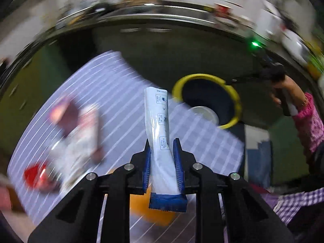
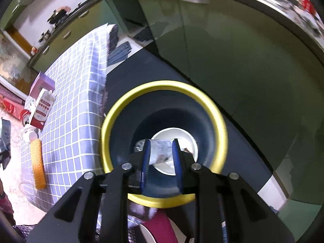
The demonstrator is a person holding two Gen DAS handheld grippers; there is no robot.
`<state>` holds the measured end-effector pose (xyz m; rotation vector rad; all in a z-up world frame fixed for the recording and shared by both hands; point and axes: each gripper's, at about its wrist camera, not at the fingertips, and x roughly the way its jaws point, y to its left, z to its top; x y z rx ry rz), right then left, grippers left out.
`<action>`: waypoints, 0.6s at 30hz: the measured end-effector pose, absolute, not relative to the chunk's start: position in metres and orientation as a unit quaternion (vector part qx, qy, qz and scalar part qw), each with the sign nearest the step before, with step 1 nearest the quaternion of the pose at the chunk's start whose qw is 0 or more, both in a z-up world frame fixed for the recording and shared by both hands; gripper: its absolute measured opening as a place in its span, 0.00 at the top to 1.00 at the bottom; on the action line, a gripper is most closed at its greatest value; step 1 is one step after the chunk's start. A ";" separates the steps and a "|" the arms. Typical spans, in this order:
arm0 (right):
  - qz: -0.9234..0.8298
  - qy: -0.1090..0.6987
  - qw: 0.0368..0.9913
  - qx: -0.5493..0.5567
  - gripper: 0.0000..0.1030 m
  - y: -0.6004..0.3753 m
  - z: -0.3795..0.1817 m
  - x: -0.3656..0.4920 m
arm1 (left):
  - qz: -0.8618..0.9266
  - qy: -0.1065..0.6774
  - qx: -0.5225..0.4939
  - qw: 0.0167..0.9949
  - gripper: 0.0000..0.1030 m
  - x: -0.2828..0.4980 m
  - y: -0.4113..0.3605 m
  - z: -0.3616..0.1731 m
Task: Collect trash
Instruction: 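Carry the white tube over the bin and open the left gripper to drop it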
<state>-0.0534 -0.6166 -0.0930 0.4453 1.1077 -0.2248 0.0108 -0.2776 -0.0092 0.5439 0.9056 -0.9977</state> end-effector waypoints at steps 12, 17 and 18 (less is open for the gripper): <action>-0.149 0.502 0.815 0.247 0.80 -0.669 -0.096 -0.111 | -0.554 0.447 0.324 0.623 0.78 -0.028 -0.489 -0.077; -0.156 0.505 0.810 0.254 0.80 -0.677 -0.099 -0.117 | -0.552 0.446 0.336 0.619 0.69 -0.029 -0.527 -0.096; -0.157 0.505 0.810 0.254 0.80 -0.677 -0.099 -0.117 | -0.550 0.442 0.337 0.623 0.64 -0.028 -0.530 -0.097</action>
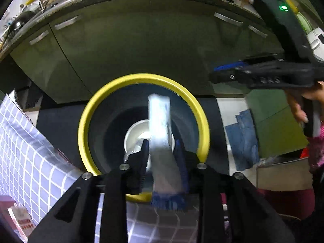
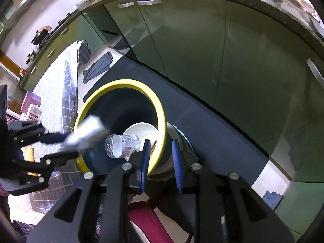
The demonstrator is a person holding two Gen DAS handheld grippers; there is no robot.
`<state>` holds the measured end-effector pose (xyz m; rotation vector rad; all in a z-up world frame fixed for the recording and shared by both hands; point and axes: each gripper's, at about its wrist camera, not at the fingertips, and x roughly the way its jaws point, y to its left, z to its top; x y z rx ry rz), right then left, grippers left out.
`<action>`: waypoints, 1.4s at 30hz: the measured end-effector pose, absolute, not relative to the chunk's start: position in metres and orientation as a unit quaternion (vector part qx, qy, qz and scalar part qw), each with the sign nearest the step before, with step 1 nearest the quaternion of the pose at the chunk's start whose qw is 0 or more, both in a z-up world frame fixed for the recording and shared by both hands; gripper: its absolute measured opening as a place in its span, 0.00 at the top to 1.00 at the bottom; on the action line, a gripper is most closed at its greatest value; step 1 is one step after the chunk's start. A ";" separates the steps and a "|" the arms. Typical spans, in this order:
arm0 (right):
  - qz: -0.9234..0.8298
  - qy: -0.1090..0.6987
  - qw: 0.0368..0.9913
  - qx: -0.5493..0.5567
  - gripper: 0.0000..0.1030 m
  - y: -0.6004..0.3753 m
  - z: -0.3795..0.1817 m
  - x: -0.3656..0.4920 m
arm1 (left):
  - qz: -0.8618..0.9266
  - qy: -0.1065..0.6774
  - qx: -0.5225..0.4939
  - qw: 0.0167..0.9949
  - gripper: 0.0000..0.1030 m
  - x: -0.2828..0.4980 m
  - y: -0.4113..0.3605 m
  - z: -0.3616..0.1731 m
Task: Collect trash
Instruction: 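Carry the white tube over the bin and open the left gripper to drop it, then grasp the orange foam fruit net with the right gripper and lift it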
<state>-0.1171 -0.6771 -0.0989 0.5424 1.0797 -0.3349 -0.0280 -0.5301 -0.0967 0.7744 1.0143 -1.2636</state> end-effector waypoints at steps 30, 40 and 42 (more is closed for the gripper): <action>0.074 0.588 0.801 0.086 0.66 -0.439 -0.088 0.029 | -0.292 0.385 0.066 0.873 0.07 0.023 -0.097 0.005; 0.195 0.628 0.753 0.032 0.49 -0.285 -0.098 0.067 | -0.213 0.382 0.024 0.899 0.05 -0.007 -0.017 -0.027; 0.195 0.642 0.742 0.012 0.44 -0.264 -0.106 0.071 | -0.204 0.376 0.021 0.904 0.05 -0.013 -0.007 -0.031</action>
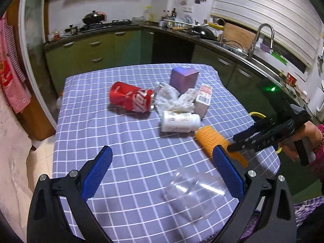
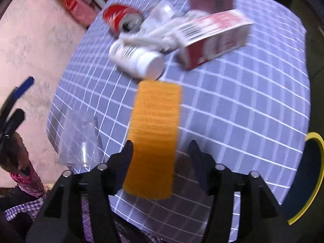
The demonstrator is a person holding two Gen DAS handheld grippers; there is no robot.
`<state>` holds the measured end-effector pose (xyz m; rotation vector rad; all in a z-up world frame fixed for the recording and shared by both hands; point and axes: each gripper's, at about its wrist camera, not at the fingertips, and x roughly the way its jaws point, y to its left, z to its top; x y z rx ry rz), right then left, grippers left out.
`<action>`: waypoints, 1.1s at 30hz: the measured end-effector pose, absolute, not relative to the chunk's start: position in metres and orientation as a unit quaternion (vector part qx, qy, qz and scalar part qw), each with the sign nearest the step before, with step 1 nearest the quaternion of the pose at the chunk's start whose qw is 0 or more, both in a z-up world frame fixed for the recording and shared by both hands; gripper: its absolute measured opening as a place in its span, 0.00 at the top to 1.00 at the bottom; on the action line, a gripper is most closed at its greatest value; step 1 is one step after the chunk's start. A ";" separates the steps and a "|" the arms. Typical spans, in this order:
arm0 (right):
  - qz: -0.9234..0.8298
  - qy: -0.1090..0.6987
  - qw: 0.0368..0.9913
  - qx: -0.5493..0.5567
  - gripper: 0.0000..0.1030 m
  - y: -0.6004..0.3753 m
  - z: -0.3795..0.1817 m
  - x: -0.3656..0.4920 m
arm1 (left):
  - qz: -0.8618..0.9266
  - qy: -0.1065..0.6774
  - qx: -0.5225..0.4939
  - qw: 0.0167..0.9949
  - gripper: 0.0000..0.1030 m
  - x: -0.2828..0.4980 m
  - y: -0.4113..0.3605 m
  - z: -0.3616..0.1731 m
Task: Collect trash
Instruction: 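Grasp the orange foam fruit net with the right gripper and lift it, then carry the orange foam net over the bin and release it with the right gripper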
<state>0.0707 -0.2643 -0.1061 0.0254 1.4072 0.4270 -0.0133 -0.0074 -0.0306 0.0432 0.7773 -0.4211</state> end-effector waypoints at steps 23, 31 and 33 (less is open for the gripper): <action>0.171 0.642 0.747 -0.014 0.89 -0.252 -0.113 0.057 | -0.207 0.369 0.035 0.905 0.04 -0.020 -0.009 -0.039; 0.170 0.622 0.764 0.013 0.89 -0.285 -0.091 0.047 | -0.216 0.367 0.043 0.904 0.04 -0.018 -0.019 -0.036; 0.158 0.611 0.775 0.028 0.89 -0.303 -0.083 0.043 | -0.219 0.368 0.045 0.903 0.04 -0.017 -0.022 -0.035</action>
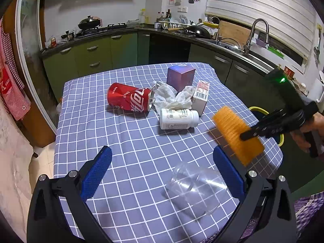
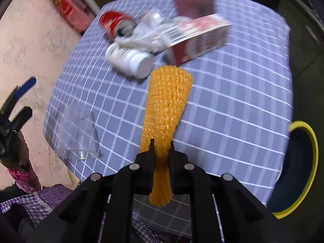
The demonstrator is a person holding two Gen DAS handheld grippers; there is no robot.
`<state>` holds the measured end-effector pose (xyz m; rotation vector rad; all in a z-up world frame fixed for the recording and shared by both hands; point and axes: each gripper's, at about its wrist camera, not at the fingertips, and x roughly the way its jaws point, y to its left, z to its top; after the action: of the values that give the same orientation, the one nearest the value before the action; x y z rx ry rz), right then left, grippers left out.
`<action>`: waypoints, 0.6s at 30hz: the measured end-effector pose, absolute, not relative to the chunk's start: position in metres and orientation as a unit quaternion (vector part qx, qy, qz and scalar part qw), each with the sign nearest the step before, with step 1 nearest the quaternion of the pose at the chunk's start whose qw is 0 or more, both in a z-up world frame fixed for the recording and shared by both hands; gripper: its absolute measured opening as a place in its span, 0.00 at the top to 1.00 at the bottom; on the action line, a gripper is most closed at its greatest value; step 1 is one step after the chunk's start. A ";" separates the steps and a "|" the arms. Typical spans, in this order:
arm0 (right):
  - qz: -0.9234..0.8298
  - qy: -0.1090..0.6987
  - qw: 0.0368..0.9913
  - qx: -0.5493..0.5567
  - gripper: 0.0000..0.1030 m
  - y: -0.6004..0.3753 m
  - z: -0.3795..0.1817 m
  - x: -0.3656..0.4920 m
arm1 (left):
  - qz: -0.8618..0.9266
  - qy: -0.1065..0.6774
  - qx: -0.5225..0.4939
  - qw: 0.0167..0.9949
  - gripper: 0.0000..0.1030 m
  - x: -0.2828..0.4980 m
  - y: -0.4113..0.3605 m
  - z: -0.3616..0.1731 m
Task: Collect trash
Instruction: 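Carry the orange foam net over the bin and release it with the right gripper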
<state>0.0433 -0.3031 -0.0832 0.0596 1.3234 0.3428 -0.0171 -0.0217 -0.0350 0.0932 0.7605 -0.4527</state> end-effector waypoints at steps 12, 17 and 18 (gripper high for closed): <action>-0.066 0.559 0.817 0.126 0.89 -0.509 -0.080 0.001 | -0.238 0.375 0.055 0.894 0.04 -0.010 -0.048 -0.035; -0.121 0.577 0.796 0.135 0.89 -0.554 -0.113 -0.005 | -0.242 0.379 0.067 0.891 0.04 -0.009 -0.061 -0.036; -0.127 0.582 0.792 0.133 0.89 -0.558 -0.119 -0.005 | -0.243 0.380 0.068 0.890 0.04 -0.009 -0.063 -0.035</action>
<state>-0.0046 -0.5577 -0.1194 0.2864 1.2521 -0.2721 -0.0091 -0.0630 -0.0355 0.1409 0.7885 -0.5038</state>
